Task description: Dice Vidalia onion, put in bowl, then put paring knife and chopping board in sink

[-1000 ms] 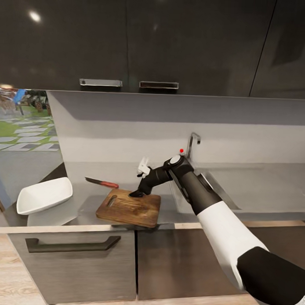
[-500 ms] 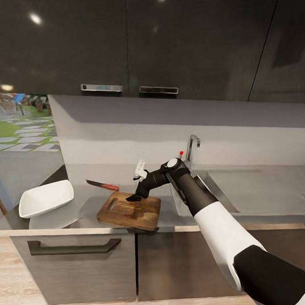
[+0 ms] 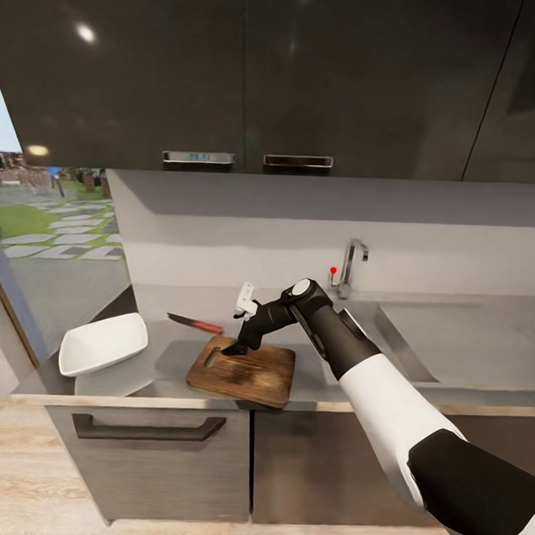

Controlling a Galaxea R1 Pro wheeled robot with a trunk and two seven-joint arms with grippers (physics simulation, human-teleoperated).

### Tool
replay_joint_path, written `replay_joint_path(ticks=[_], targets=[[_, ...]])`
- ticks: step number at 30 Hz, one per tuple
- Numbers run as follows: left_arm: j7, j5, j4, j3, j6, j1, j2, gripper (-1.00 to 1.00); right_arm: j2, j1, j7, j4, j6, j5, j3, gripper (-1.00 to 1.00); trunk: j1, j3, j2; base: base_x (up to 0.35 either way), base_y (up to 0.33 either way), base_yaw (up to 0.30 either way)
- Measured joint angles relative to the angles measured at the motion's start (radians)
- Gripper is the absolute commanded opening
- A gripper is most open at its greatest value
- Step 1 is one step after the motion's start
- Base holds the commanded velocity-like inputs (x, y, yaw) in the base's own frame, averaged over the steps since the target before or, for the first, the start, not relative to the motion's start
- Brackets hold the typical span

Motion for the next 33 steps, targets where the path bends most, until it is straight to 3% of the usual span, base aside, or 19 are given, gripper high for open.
replay_joint_path(ticks=[33], targets=[[0.000, 0.000, 0.000, 0.000, 0.000, 0.000, -0.003, 1.00, 0.000, 0.003, 0.001, 0.056, -0.056, 0.001, 0.000, 1.00, -0.127, 0.061, 0.231, 0.000, 0.000, 0.146]])
